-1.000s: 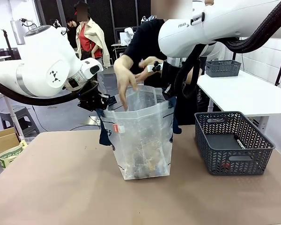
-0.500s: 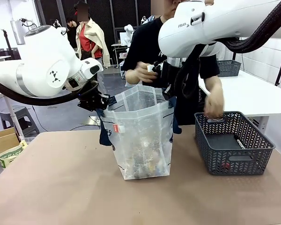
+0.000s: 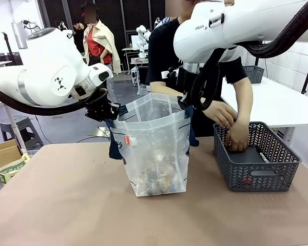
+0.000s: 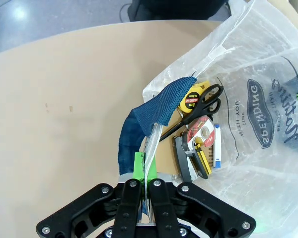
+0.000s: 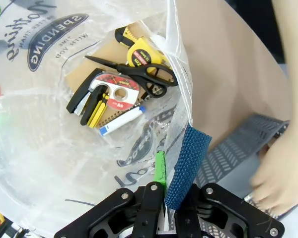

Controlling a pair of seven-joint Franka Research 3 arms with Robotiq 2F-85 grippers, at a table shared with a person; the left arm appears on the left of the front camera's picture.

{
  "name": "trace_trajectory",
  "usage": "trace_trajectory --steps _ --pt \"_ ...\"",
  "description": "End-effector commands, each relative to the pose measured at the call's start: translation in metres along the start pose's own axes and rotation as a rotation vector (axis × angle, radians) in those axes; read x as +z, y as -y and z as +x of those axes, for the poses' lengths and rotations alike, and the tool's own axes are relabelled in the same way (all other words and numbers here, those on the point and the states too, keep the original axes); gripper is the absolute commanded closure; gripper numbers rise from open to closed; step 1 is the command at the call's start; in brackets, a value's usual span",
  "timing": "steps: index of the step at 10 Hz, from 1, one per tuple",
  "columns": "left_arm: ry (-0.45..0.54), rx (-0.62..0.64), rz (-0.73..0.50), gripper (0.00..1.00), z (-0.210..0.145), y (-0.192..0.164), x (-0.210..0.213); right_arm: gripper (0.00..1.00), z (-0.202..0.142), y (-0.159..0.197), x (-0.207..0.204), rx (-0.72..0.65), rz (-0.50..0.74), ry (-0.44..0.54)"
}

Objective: Transfer purchased items from the store into the shopping bag.
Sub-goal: Move the Reusable shopping bag to the right side of the table.

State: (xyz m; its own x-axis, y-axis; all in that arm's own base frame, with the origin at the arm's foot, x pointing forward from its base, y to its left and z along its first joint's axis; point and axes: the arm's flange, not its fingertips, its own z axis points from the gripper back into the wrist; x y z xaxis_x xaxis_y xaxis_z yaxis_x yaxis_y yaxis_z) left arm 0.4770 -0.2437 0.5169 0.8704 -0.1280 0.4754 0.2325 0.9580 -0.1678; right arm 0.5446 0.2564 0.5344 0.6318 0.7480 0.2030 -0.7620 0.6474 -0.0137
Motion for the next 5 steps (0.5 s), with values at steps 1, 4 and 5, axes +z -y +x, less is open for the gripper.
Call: trace_trajectory --steps 1,4,5 --pt "0.002 0.005 0.000 1.00 -0.0002 0.0000 0.0005 1.00 -0.0001 0.0005 0.0019 0.000 -0.003 0.005" --pt "0.002 0.005 0.000 1.00 -0.0002 0.0000 0.0005 1.00 -0.0001 0.0005 0.0019 0.000 -0.003 0.005" --pt "0.002 0.005 0.000 1.00 -0.0002 0.0000 0.0005 1.00 -0.0001 0.0005 0.0019 0.000 -0.003 0.005"
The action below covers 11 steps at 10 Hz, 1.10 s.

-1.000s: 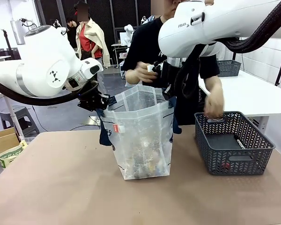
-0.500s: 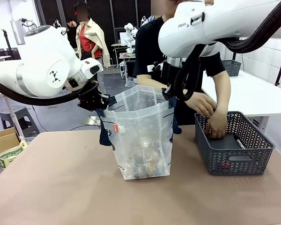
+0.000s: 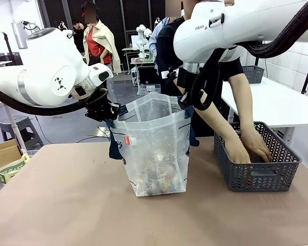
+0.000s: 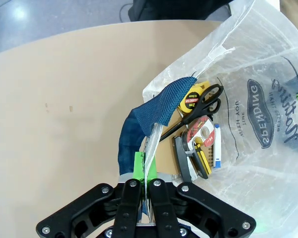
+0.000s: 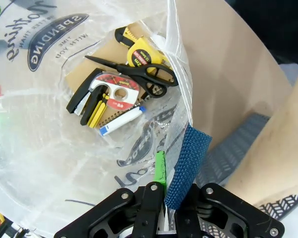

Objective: Transfer purchased items from the store into the shopping bag.
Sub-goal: Move the Reusable shopping bag to the right side of the table.

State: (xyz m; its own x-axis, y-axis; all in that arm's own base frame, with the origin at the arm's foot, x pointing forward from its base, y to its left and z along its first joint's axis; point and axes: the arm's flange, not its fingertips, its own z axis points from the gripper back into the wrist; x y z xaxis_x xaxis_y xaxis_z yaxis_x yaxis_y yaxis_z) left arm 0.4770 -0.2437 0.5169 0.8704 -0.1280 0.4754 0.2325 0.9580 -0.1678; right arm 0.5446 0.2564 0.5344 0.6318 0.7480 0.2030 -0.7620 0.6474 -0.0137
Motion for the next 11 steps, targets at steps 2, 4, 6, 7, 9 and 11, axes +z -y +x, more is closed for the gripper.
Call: trace_trajectory --steps 2,4,6,7,9,11 --pt "0.002 0.005 0.000 1.00 -0.0002 0.0000 0.0005 1.00 -0.0001 0.0005 0.0019 0.000 -0.003 0.005" --pt "0.002 0.005 0.000 1.00 -0.0002 0.0000 0.0005 1.00 -0.0001 0.0005 0.0019 0.000 -0.003 0.005" --pt "0.002 0.005 0.000 1.00 -0.0002 0.0000 0.0005 1.00 -0.0001 0.0005 0.0019 0.000 -0.003 0.005" --pt "0.002 0.005 0.000 1.00 -0.0002 0.0000 0.0005 1.00 -0.0001 0.0005 0.0019 0.000 -0.003 0.005" --pt "0.002 0.005 0.000 1.00 -0.0002 0.0000 0.0005 1.00 -0.0001 0.0005 0.0019 0.000 -0.003 0.005" --pt "0.002 0.005 0.000 1.00 -0.0002 0.0000 0.0005 1.00 -0.0001 0.0005 0.0019 0.000 -0.003 0.005"
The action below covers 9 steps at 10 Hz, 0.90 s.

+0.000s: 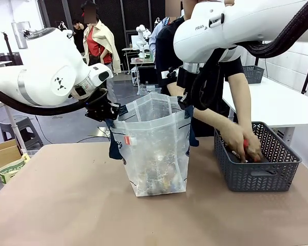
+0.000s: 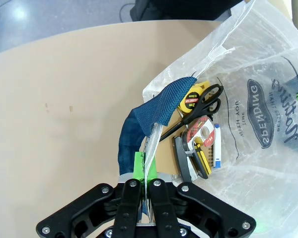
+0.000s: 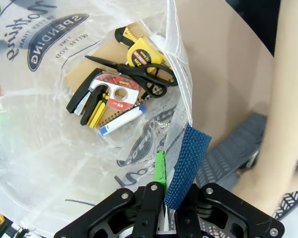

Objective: Transfer purchased items from the store into the shopping bag.
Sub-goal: Move the Reusable shopping bag to the right side of the table.

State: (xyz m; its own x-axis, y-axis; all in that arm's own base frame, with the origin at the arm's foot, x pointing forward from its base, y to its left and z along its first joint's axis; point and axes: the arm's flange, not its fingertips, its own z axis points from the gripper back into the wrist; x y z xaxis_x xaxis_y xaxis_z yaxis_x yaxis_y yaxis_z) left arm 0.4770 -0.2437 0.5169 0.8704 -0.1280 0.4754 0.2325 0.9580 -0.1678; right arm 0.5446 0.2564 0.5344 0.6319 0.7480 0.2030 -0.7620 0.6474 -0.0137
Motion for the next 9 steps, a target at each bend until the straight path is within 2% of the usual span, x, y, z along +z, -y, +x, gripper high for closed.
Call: trace_trajectory --steps 1,9 --pt "0.002 0.005 0.000 1.00 -0.0002 0.0000 0.0005 1.00 -0.0001 0.0005 0.0019 0.000 -0.003 0.005" --pt "0.002 0.005 0.000 1.00 -0.0002 0.0000 0.0005 1.00 -0.0001 0.0005 0.0019 0.000 -0.003 0.005"
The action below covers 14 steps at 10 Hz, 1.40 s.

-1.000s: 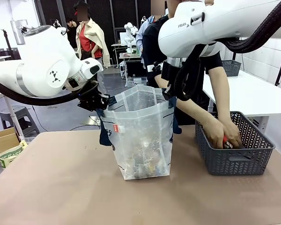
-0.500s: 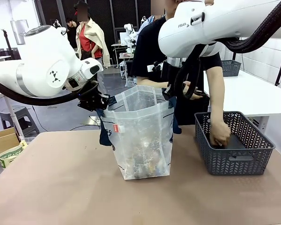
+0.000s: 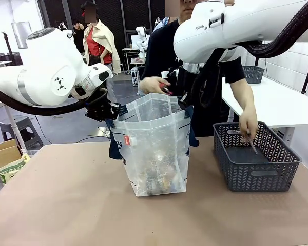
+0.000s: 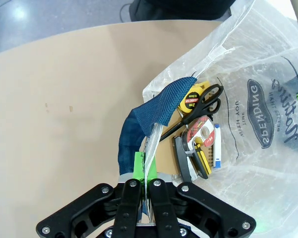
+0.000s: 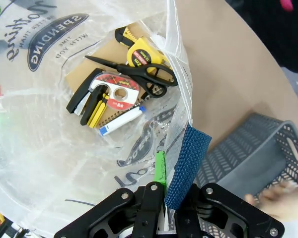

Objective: Transfer purchased items from the store into the shopping bag.
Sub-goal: Move the Reusable shopping bag to the right side of the table.

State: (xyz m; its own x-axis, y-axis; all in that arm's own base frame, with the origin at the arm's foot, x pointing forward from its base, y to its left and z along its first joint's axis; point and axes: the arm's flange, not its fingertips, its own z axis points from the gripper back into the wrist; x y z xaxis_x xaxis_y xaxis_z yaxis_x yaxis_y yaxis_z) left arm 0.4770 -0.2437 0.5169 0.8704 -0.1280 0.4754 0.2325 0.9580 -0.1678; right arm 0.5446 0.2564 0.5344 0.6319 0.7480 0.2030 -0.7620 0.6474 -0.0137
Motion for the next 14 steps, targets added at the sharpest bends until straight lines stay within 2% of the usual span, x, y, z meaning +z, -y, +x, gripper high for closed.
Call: trace_trajectory --steps 1,14 --pt "0.002 0.005 0.000 1.00 -0.0002 0.0000 0.0005 1.00 -0.0001 0.0005 0.0019 0.000 -0.003 0.005" --pt "0.002 0.005 0.000 1.00 -0.0002 0.0000 0.0005 1.00 -0.0001 0.0005 0.0019 0.000 -0.003 0.005"
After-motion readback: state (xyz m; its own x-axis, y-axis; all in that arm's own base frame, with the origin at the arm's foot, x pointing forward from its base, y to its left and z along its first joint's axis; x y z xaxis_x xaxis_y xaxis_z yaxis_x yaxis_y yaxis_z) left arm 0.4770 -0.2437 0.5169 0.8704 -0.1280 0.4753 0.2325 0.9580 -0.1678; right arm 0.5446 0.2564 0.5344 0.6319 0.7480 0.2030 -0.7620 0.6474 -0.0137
